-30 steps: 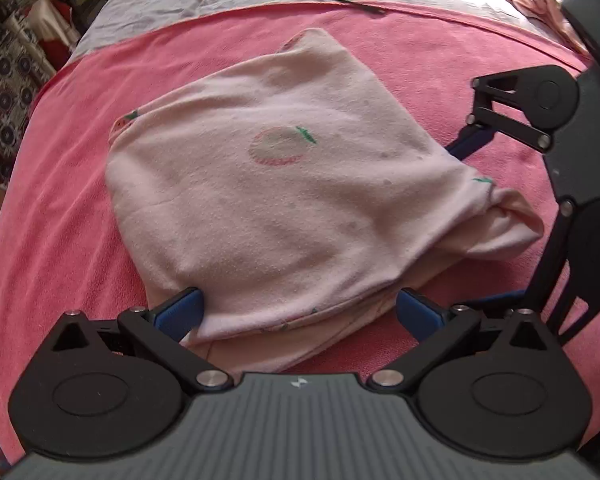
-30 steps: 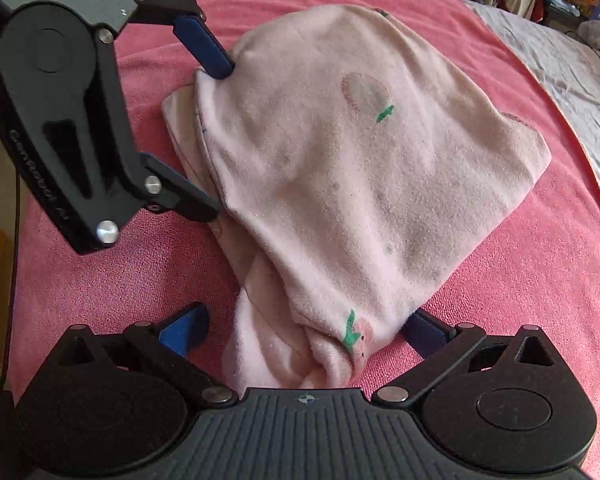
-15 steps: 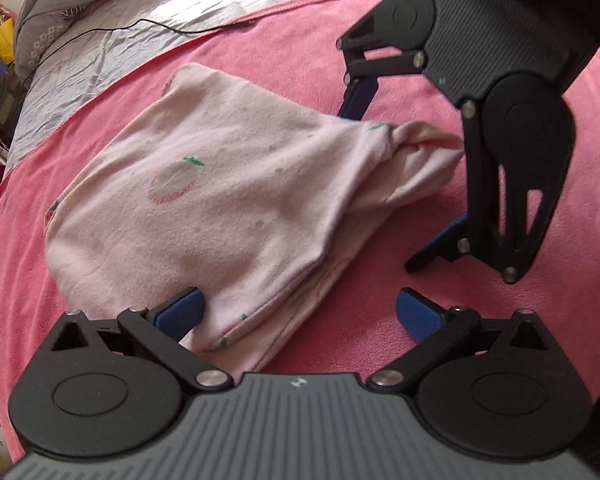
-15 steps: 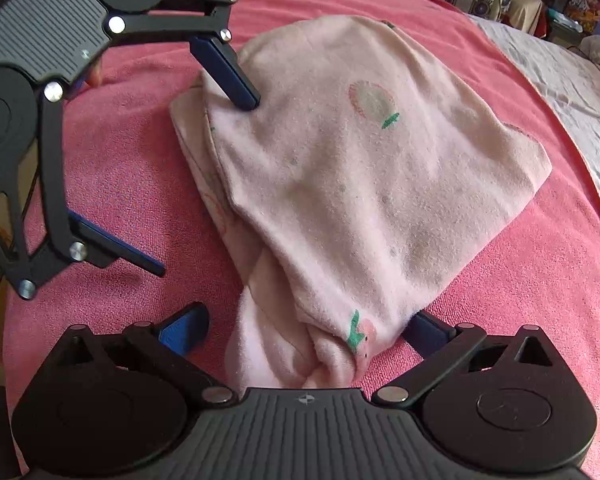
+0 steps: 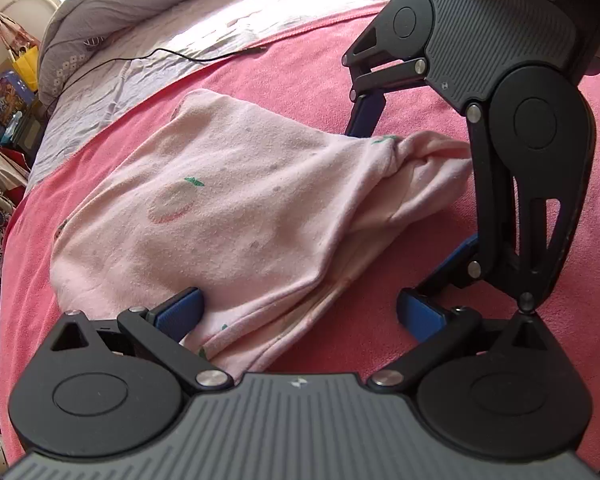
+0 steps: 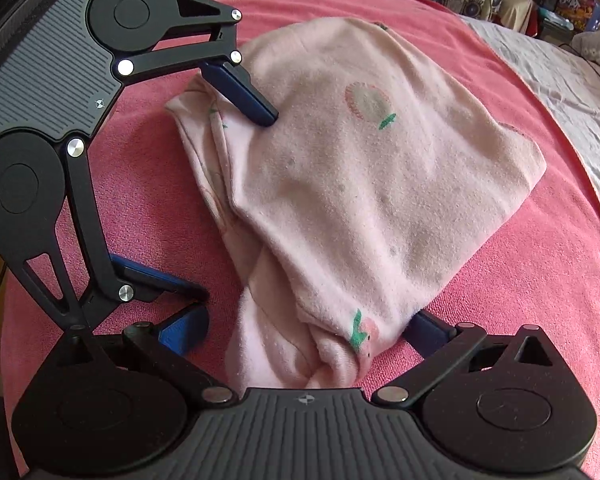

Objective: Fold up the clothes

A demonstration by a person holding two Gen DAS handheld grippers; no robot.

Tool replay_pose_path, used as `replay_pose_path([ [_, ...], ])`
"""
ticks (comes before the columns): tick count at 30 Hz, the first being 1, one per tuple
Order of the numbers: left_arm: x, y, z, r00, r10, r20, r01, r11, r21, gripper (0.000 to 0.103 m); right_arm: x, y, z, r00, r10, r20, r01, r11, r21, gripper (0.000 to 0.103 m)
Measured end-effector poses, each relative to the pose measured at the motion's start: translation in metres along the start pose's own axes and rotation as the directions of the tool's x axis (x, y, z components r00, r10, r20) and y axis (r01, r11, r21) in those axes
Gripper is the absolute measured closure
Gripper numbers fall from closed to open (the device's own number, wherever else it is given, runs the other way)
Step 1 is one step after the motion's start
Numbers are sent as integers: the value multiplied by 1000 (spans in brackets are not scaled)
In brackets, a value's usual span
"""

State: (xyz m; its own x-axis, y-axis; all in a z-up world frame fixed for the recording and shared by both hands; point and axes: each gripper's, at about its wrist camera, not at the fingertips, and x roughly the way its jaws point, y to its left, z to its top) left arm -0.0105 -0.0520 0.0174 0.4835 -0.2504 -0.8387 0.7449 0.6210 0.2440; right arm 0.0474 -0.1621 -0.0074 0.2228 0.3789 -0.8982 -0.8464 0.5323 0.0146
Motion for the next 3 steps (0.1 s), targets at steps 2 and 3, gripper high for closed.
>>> replay_pose_path([
  [2, -2, -1, -3, 1000, 3, 17, -3, 1000, 5, 0, -1, -1, 1, 1000, -2, 1, 2, 1000, 2, 0],
  [3, -2, -1, -2, 1000, 4, 14, -4, 1000, 2, 0, -1, -1, 1, 1000, -2, 3, 2, 1000, 3, 0],
])
